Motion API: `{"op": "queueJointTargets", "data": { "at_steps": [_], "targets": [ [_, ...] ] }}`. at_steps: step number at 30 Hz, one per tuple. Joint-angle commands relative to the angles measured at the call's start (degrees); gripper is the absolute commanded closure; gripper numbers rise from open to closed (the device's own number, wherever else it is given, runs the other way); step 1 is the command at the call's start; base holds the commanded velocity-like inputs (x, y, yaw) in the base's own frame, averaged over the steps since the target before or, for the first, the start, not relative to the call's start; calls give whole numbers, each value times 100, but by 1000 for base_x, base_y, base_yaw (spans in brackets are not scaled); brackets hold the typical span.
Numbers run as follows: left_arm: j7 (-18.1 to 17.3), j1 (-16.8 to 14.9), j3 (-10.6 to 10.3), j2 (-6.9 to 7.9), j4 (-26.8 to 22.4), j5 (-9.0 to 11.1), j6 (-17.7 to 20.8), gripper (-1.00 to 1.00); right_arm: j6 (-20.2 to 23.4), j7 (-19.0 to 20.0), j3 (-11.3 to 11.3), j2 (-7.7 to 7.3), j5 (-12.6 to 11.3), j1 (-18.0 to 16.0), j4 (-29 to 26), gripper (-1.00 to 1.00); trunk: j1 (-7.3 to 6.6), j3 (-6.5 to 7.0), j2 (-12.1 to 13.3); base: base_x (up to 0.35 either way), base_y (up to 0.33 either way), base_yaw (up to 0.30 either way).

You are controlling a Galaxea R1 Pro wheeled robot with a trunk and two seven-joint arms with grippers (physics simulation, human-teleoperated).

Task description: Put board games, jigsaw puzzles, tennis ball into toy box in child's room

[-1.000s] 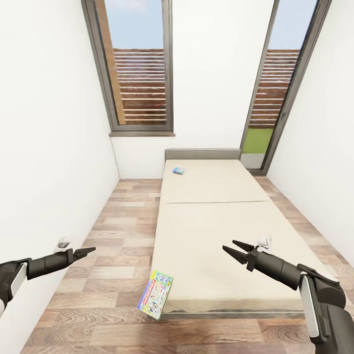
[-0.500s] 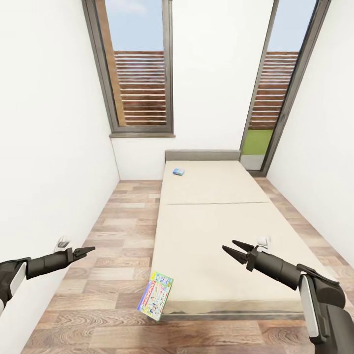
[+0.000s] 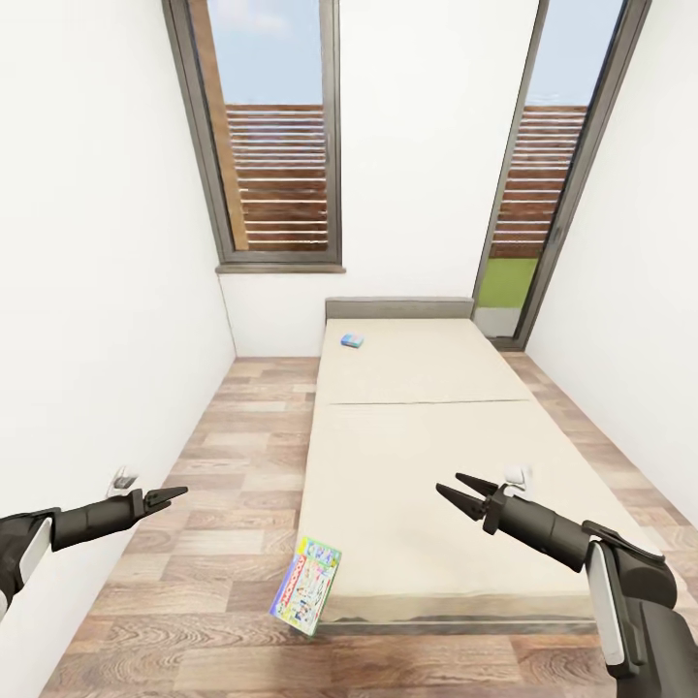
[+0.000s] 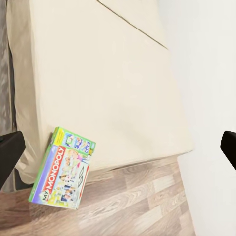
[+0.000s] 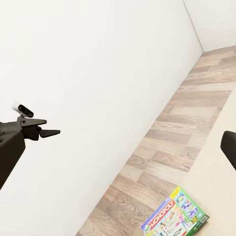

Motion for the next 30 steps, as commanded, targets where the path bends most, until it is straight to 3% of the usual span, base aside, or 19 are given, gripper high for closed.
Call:
{"op": "queueJointTargets", "data": {
  "at_steps": [1, 12, 30],
  "targets": [
    [-17, -5, 16, -1, 1, 1, 61, -100, 53, 7, -3, 1, -27, -5, 0, -100, 24, -26, -48, -32, 0, 0],
    [-11, -13, 11, -1, -1, 1, 180, -100, 57, 6, 3, 6, -27, -5, 0, -100, 265, -222, -489, -164, 0, 0],
    [-8, -13, 9, -7, -2, 1, 222, -100, 122, -98, 35, 55, 41, -5, 0, -100, 661, -545, -1211, -17, 0, 0]
  ]
}}
